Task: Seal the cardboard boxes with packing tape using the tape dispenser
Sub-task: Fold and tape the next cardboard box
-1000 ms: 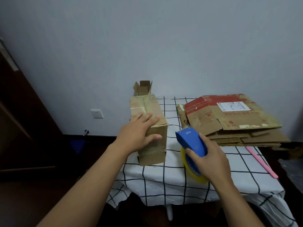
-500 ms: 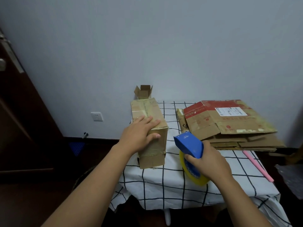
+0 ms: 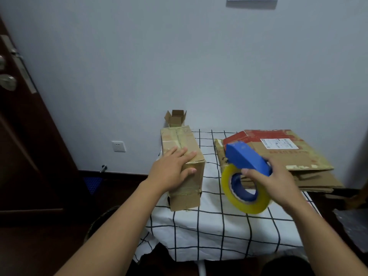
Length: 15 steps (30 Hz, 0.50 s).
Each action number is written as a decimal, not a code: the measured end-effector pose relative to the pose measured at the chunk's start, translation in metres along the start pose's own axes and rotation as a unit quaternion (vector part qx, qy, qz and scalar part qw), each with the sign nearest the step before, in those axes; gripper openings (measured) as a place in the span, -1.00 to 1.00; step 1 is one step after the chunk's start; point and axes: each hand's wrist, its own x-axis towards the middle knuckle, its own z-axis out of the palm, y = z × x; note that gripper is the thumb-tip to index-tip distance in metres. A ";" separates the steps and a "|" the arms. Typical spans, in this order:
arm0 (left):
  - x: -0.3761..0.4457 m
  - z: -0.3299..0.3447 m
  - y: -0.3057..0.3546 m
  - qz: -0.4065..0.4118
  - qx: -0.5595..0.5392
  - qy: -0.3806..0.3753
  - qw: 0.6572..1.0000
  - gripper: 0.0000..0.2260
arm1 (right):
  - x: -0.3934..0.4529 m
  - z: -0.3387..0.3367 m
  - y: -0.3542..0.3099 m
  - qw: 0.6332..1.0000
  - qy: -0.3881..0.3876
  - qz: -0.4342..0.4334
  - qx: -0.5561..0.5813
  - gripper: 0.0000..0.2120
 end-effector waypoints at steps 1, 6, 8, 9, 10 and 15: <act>0.000 -0.002 0.000 0.002 0.002 -0.004 1.000 -0.47 | 0.001 -0.009 -0.010 0.999 -0.005 -0.014 0.045 -0.47; 0.003 -0.015 0.002 -0.015 -0.102 -0.016 0.995 -0.44 | 0.016 -0.025 -0.056 0.973 -0.066 -0.086 0.205 -0.53; 0.004 -0.019 0.005 -0.015 -0.102 -0.002 0.995 -0.46 | 0.024 -0.020 -0.070 0.963 -0.093 -0.097 0.234 -0.51; 0.005 -0.021 0.007 -0.014 -0.105 0.010 0.994 -0.48 | 0.028 -0.017 -0.076 0.958 -0.104 -0.102 0.246 -0.50; 0.005 -0.024 0.009 -0.014 -0.122 0.028 0.992 -0.51 | 0.032 -0.014 -0.082 0.954 -0.114 -0.108 0.257 -0.49; 0.001 -0.055 0.017 -0.034 -0.401 0.195 0.894 -0.74 | 0.048 -0.002 -0.100 0.938 -0.166 -0.139 0.271 -0.47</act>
